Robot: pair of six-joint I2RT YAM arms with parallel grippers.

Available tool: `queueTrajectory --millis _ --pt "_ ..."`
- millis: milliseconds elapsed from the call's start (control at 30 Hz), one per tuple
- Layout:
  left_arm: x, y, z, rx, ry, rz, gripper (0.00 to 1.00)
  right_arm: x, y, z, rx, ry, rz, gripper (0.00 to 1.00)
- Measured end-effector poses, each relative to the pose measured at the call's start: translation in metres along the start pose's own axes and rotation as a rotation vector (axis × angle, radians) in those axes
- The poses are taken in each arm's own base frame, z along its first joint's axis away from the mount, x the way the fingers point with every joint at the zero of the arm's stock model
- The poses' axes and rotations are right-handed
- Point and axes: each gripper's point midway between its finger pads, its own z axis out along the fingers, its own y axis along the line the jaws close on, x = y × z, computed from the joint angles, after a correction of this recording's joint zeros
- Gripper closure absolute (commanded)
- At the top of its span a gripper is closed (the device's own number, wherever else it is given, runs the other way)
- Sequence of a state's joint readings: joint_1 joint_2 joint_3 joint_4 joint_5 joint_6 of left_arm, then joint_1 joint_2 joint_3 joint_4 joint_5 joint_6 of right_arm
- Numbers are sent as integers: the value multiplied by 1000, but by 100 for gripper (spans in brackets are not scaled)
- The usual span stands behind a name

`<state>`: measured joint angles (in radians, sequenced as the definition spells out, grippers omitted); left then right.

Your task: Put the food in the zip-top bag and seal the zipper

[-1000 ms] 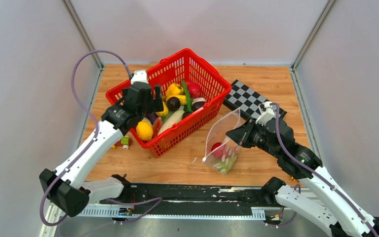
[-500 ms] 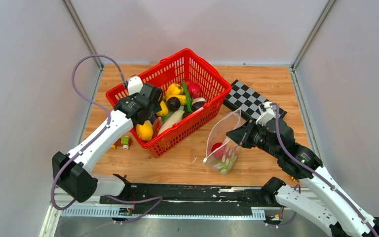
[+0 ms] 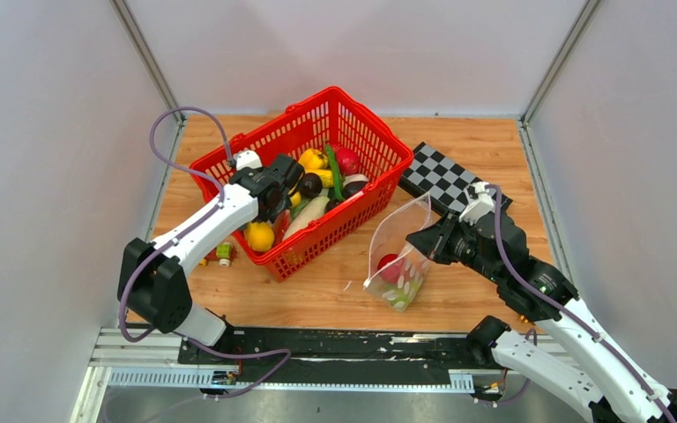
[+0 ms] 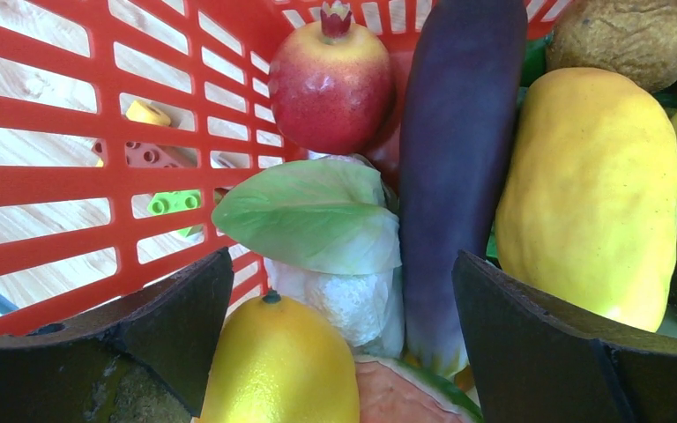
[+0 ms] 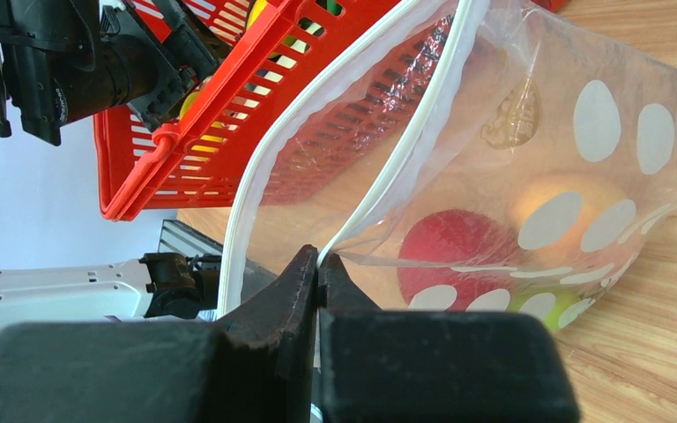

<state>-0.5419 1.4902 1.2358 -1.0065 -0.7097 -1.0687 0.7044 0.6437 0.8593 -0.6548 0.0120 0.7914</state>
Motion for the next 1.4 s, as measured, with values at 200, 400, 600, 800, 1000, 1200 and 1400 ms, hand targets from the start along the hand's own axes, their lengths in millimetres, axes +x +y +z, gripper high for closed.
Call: queueTrajectory --millis 200,400,600,800,1000,1200,1400 --pt "4 -1 4 -5 7 -12 2 -1 -1 -1 4 -6 0 98" --pt "9 -1 8 -6 11 -22 0 0 -1 -1 6 -4 0 97" --pt "6 -3 0 36 17 -42 0 0 -2 -1 8 -2 0 97" --pt "-1 -4 -19 104 30 -81 0 0 -2 -1 7 -2 0 97" --pt "7 -5 -21 112 73 -67 0 0 -2 0 9 0 0 97" --pt "22 -4 -15 82 133 -38 0 0 -2 0 10 1 0 97" --pt "26 -5 -17 78 175 -24 0 0 -2 0 9 0 0 97"
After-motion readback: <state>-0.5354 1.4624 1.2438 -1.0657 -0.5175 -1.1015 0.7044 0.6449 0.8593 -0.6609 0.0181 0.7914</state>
